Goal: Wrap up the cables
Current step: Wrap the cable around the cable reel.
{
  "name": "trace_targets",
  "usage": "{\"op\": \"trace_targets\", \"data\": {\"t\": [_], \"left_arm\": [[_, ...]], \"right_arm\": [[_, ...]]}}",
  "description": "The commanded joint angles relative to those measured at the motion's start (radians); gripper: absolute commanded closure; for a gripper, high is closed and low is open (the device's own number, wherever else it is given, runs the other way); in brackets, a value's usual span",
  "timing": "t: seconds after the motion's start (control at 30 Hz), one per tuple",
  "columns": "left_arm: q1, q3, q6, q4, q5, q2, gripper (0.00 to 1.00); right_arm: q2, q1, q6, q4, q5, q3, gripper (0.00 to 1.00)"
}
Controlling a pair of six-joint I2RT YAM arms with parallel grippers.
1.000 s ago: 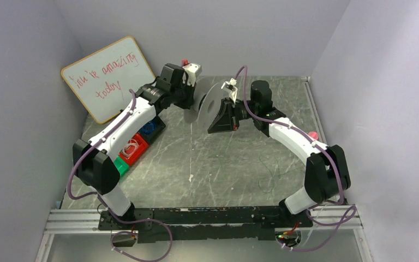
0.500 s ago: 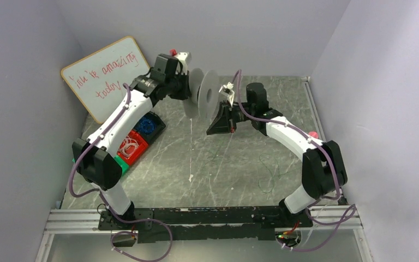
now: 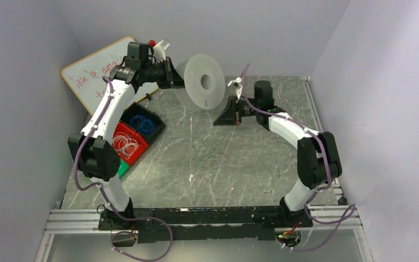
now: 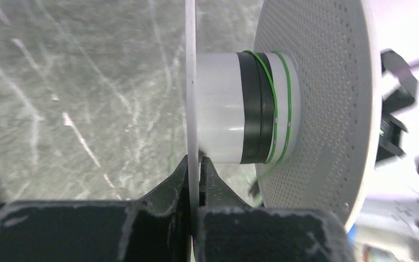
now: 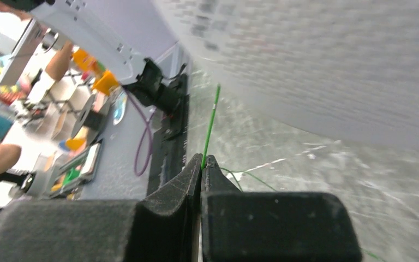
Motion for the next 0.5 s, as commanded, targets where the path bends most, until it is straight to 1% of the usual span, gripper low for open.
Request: {"op": "trace_targets", "data": {"t": [0.0, 0.03, 0.13, 0.23, 0.27, 0.3, 0.33, 0.37, 0.4, 0.43, 0.47], "left_arm": [[0.103, -0.052, -0.058, 0.321, 0.396, -0.019, 0.98], [0.111, -0.073, -0.061, 0.357, 0.452, -0.018, 0.98], [0.115, -0.093, -0.014, 0.353, 0.52, -0.008, 0.98], [0.115, -0.087, 0.025, 0.35, 0.59, 0.009, 0.98], [0.115, -0.072, 0.066, 0.322, 0.602, 0.012, 0.98], [0.115, -0.056, 0.114, 0.278, 0.602, 0.015, 0.98], [0.115, -0.039, 0.157, 0.241, 0.6, 0.016, 0.98], [0.115, -0.022, 0.212, 0.196, 0.596, 0.017, 0.98], [0.115, -0.005, 0.269, 0.15, 0.588, 0.019, 0.98], [0.115, 0.01, 0.319, 0.109, 0.581, 0.02, 0.98], [0.115, 0.021, 0.366, 0.075, 0.579, 0.021, 0.98]], "right_arm": [[0.008, -0.11, 0.232, 0.252, -0.099, -0.05, 0.97], [0.016, -0.123, 0.266, 0.288, -0.102, -0.056, 0.97], [0.035, -0.139, 0.285, 0.299, -0.09, -0.05, 0.97], [0.056, -0.139, 0.196, 0.186, -0.059, -0.015, 0.98], [0.07, -0.144, 0.175, 0.147, -0.062, 0.003, 0.98], [0.089, -0.153, 0.186, 0.145, -0.08, 0.017, 0.98], [0.112, -0.157, 0.256, 0.203, -0.111, 0.019, 0.99], [0.134, -0.158, 0.361, 0.319, -0.145, 0.01, 0.99], [0.15, -0.159, 0.481, 0.45, -0.168, -0.005, 0.99], [0.161, -0.159, 0.63, 0.639, -0.176, -0.026, 0.99], [0.169, -0.163, 0.707, 0.739, -0.173, -0.042, 0.98]]}}
